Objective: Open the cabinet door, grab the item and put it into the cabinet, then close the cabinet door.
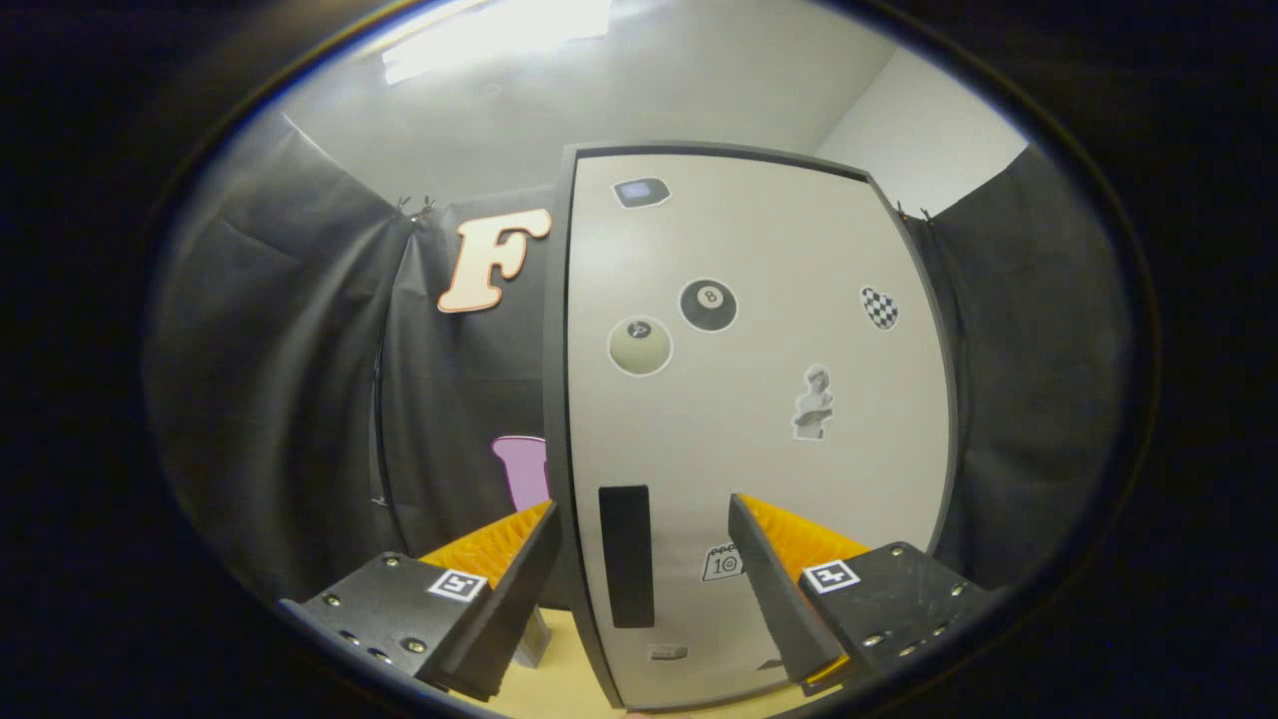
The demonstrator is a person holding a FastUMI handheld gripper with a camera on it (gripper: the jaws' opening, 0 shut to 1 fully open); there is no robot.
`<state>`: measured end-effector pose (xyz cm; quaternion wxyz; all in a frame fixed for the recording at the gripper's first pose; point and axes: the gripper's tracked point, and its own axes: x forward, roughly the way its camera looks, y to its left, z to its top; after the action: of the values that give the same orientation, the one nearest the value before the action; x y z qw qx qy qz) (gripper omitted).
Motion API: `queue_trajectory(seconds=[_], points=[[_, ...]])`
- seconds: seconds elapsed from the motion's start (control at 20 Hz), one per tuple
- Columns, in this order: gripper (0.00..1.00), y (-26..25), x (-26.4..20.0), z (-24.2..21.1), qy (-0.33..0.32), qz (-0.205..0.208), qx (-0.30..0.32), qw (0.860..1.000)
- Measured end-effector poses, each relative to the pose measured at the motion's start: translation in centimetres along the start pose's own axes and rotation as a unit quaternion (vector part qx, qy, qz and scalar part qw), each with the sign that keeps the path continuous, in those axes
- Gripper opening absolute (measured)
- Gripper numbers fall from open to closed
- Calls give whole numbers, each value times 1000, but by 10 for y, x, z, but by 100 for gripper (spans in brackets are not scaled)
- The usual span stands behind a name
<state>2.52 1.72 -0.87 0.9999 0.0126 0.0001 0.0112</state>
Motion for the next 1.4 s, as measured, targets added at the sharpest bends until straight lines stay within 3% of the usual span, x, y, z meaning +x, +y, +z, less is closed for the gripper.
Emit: queue_trajectory(seconds=[0.15, 0.2, 0.4, 0.45, 0.7, 0.95, 1.05, 1.4], points=[[98, 0, 10, -15, 23, -7, -7, 1000], [90, 1, 14, -19, 28, -6, -9, 1000], [73, 10, 28, -39, 53, 1, -13, 999], [73, 9, 32, -41, 57, -6, -15, 998], [34, 10, 40, -49, 60, -18, -21, 998], [28, 8, 44, -54, 66, -25, -41, 997], [16, 8, 44, -55, 71, -24, -36, 997], [16, 4, 37, -52, 66, -35, -42, 996]])
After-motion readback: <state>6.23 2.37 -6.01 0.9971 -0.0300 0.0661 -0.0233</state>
